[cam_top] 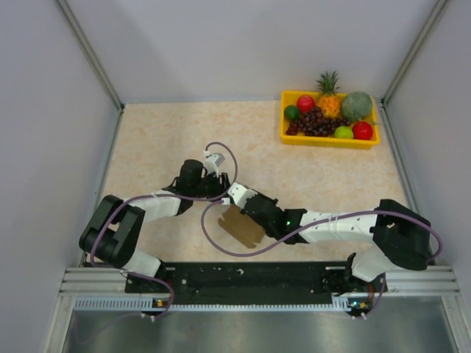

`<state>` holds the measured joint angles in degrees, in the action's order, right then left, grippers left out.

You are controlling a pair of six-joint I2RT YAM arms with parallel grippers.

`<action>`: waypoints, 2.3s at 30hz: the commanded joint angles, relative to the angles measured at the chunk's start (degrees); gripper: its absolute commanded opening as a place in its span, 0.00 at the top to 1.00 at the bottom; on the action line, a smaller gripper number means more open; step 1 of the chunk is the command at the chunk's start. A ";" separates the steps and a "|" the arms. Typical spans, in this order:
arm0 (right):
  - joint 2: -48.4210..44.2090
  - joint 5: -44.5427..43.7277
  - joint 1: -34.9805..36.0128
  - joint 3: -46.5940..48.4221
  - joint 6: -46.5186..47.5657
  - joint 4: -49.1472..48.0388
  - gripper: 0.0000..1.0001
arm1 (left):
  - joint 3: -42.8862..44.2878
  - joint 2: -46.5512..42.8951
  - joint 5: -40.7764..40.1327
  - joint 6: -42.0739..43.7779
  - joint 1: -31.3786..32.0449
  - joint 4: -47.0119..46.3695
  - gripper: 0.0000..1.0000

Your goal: Fold the paper box

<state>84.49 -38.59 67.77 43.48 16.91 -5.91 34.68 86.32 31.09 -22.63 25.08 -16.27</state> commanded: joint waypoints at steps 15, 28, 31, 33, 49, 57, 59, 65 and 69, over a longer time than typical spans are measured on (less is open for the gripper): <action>0.15 2.82 0.96 -0.42 6.29 -1.21 1.00 | -0.75 -1.34 -2.35 4.35 2.17 -6.49 0.47; -3.36 3.26 1.40 -2.35 5.94 -0.68 1.00 | -4.44 -3.26 -2.08 2.07 1.64 -9.57 0.47; -3.54 2.64 1.14 -2.35 5.77 -1.03 1.00 | -4.88 -4.23 -1.21 -0.38 -0.29 -9.39 0.49; -3.89 3.17 0.96 -2.53 5.68 -0.77 1.00 | -5.14 -4.41 -0.25 -1.09 -1.87 -9.48 0.49; 0.15 2.21 1.84 -2.44 10.69 -1.73 0.98 | -3.74 0.52 7.49 -0.49 -1.70 -13.08 0.48; -0.29 0.71 2.98 -0.43 9.99 0.09 0.89 | -3.83 0.77 6.44 -0.39 -1.70 -13.61 0.48; -1.60 1.14 2.98 0.72 10.60 0.55 0.84 | -4.35 1.04 6.44 -0.66 -1.70 -14.31 0.49; -0.56 4.75 2.98 2.56 12.71 2.39 0.79 | -4.53 1.30 6.53 -1.01 -1.70 -15.11 0.49; 1.90 6.42 2.98 3.89 12.97 3.28 0.78 | -4.35 1.74 6.79 -1.01 -1.70 -15.19 0.49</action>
<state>84.25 -35.05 69.76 43.86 28.99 -3.25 30.52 87.68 36.62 -23.90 23.14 -28.14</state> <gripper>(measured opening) 0.214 0.512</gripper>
